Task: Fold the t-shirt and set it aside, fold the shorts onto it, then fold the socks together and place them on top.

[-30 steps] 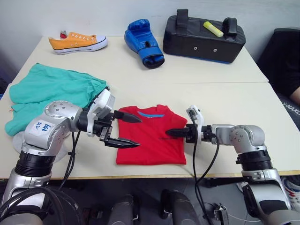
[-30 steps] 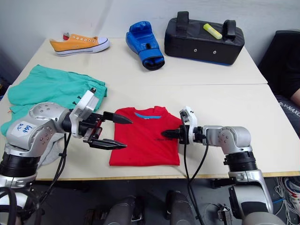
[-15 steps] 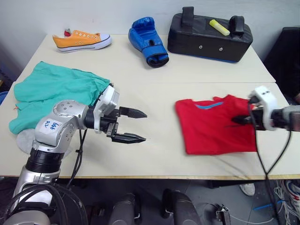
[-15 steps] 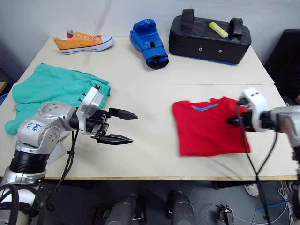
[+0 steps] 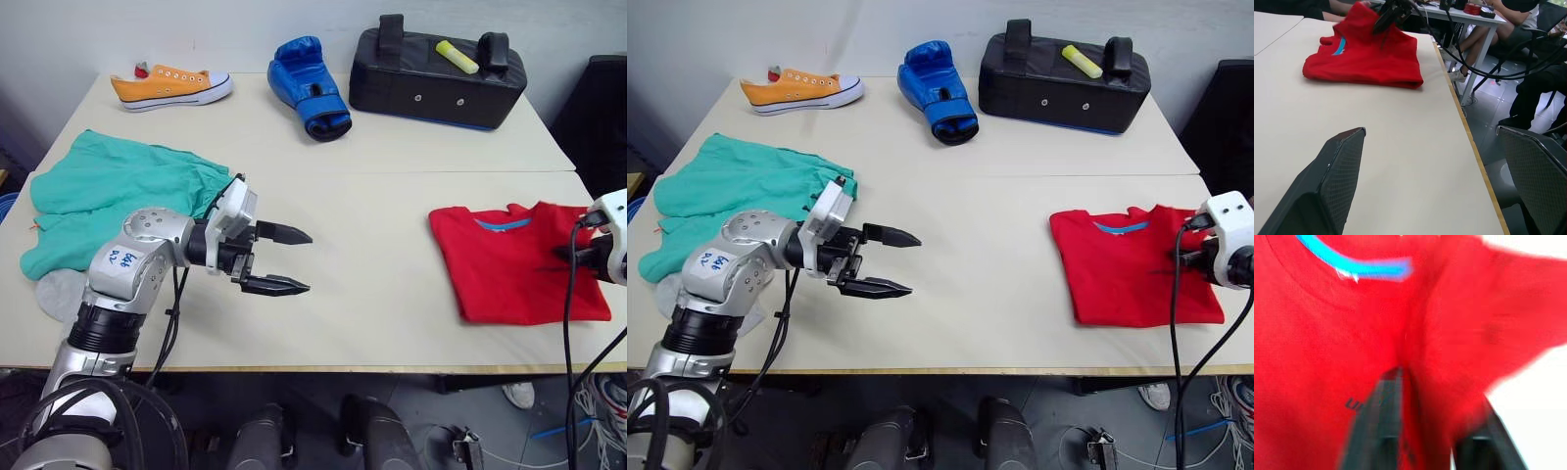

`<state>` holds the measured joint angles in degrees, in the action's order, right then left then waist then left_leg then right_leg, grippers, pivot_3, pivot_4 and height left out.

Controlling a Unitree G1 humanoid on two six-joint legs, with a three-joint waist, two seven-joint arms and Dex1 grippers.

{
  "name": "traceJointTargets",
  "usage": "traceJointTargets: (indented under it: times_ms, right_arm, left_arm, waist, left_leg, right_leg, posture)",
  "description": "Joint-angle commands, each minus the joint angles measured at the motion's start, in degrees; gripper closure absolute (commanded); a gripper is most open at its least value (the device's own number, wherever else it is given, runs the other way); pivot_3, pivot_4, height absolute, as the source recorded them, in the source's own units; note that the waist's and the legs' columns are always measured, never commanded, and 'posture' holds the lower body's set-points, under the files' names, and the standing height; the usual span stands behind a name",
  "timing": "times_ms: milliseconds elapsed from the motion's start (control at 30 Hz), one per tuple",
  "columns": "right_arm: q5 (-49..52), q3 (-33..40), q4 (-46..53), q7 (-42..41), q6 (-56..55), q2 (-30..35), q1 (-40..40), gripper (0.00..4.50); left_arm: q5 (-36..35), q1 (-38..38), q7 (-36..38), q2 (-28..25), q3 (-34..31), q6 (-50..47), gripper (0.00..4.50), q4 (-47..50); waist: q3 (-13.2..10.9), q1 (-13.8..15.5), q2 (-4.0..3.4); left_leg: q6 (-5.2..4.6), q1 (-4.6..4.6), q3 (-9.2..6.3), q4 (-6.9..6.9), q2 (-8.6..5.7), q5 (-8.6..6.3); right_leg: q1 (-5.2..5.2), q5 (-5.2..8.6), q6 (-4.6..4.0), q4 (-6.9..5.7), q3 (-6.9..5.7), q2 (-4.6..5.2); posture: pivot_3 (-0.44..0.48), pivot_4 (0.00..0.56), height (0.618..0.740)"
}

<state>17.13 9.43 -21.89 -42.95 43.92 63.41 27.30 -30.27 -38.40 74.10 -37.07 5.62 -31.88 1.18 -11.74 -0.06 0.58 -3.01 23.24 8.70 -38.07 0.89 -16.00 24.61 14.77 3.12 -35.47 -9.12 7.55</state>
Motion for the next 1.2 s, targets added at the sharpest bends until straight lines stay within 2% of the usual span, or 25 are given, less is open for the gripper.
traceJointTargets:
  times_ms: [33,133,200,300,433,533,600,667,767,933,1000,1200]
  right_arm:
    - [0.0,5.7,4.1,1.0,0.9,2.2,-2.6,1.70]
    - [-1.6,11.3,7.3,2.4,-1.1,4.4,-6.7,0.60]
    - [-2.4,15.5,10.0,3.4,-3.5,5.0,-9.1,0.03]
    - [3.0,23.4,20.6,2.3,-1.3,2.2,-9.5,0.03]
    - [18.5,26.2,37.6,-0.2,7.9,-4.4,-7.8,0.03]
    - [31.1,24.3,46.8,1.8,14.1,-10.1,-4.1,0.03]
    - [40.2,20.0,51.9,3.7,16.2,-15.3,-1.5,0.03]
    - [44.7,16.0,55.1,4.4,16.6,-18.6,-0.8,0.03]
    - [43.9,9.1,57.8,3.2,14.4,-20.9,-2.1,0.03]
    - [38.6,2.2,57.7,2.3,8.6,-23.7,-6.3,0.03]
    - [37.7,1.2,57.1,2.7,7.1,-24.4,-6.6,0.03]
    - [32.1,-1.3,57.9,6.5,3.6,-25.7,-8.8,0.03]
  left_arm:
    - [-0.3,-1.4,0.7,-0.1,-0.5,0.7,0.00,0.8]
    - [-0.4,-0.7,0.8,-0.8,-0.9,0.4,0.00,1.2]
    - [-0.4,-0.1,0.6,-1.3,-1.5,0.0,0.00,1.4]
    - [-0.9,1.7,-0.3,-2.4,-2.9,-0.9,0.00,2.2]
    - [-1.0,4.0,-1.9,-3.7,-4.7,-1.4,0.00,3.2]
    - [-0.4,6.0,-3.9,-4.8,-6.4,-1.4,0.00,3.4]
    - [0.5,9.1,-7.1,-6.6,-9.3,-1.4,0.00,4.3]
    - [1.5,12.7,-10.1,-8.4,-12.2,-0.9,0.00,6.1]
    - [5.3,19.2,-15.1,-11.0,-16.4,1.8,0.00,9.3]
    - [19.2,22.2,-25.5,-15.5,-16.9,12.1,0.00,3.2]
    - [22.1,20.6,-27.0,-16.3,-15.4,14.3,0.00,-0.1]
    - [33.4,6.6,-34.0,-13.1,-6.1,21.1,0.00,-21.1]
  waist:
    - [0.0,0.1,0.00]
    - [0.0,0.4,-0.03]
    - [0.0,0.4,-0.03]
    - [0.0,-0.1,-0.11]
    - [0.0,-0.4,-0.07]
    - [0.0,-0.1,-0.07]
    - [0.0,0.0,-0.07]
    - [0.0,0.0,-0.07]
    - [0.0,0.0,-0.07]
    - [0.0,1.1,-0.02]
    - [0.0,1.2,-0.03]
    - [0.0,1.6,0.03]
  left_leg:
    - [0.00,0.00,0.00,0.00,0.00,0.00]
    - [-0.01,0.02,-0.02,0.00,-0.02,0.00]
    - [-0.01,0.03,-0.02,0.00,-0.02,0.01]
    - [-0.01,0.00,-0.03,0.01,-0.01,0.00]
    - [0.11,-0.12,-0.03,0.04,0.22,-0.02]
    - [0.15,-0.10,-0.16,0.05,0.26,-0.02]
    - [0.13,-0.05,-0.20,0.05,0.21,-0.03]
    - [0.10,-0.05,-0.24,0.05,0.19,-0.07]
    - [0.04,-0.02,-0.24,0.06,0.18,-0.19]
    - [0.07,0.06,-0.22,0.04,0.00,-0.51]
    - [-0.03,0.06,-0.13,0.04,-0.01,-0.58]
    - [-0.01,0.08,-0.11,0.04,-0.01,-0.59]
  right_leg:
    - [0.00,0.00,0.00,0.00,0.00,0.00]
    - [0.00,0.00,0.00,0.01,-0.01,0.00]
    - [-0.01,0.00,0.00,0.02,0.00,0.01]
    - [-0.01,0.00,0.00,0.01,0.01,0.00]
    - [-0.03,0.02,-0.03,-0.02,0.03,-0.19]
    - [-0.04,0.04,-0.07,-0.04,0.01,-0.24]
    - [0.00,0.05,-0.09,-0.06,0.02,-0.18]
    - [-0.02,0.05,-0.10,-0.03,0.01,-0.15]
    - [-0.02,0.05,-0.10,0.06,0.01,-0.12]
    - [-0.04,-0.03,0.03,0.24,0.01,0.06]
    - [-0.04,-0.09,0.07,0.31,0.03,0.09]
    - [-0.03,-0.13,0.07,0.38,0.01,0.10]
  posture:
    - [0.000,0.150,0.740]
    - [0.000,0.150,0.740]
    - [0.000,0.150,0.740]
    - [0.000,0.150,0.740]
    - [0.000,0.150,0.740]
    - [0.000,0.150,0.740]
    - [0.000,0.150,0.740]
    - [0.000,0.150,0.740]
    - [0.000,0.150,0.740]
    - [0.000,0.150,0.740]
    - [0.000,0.150,0.740]
    - [0.000,0.150,0.740]
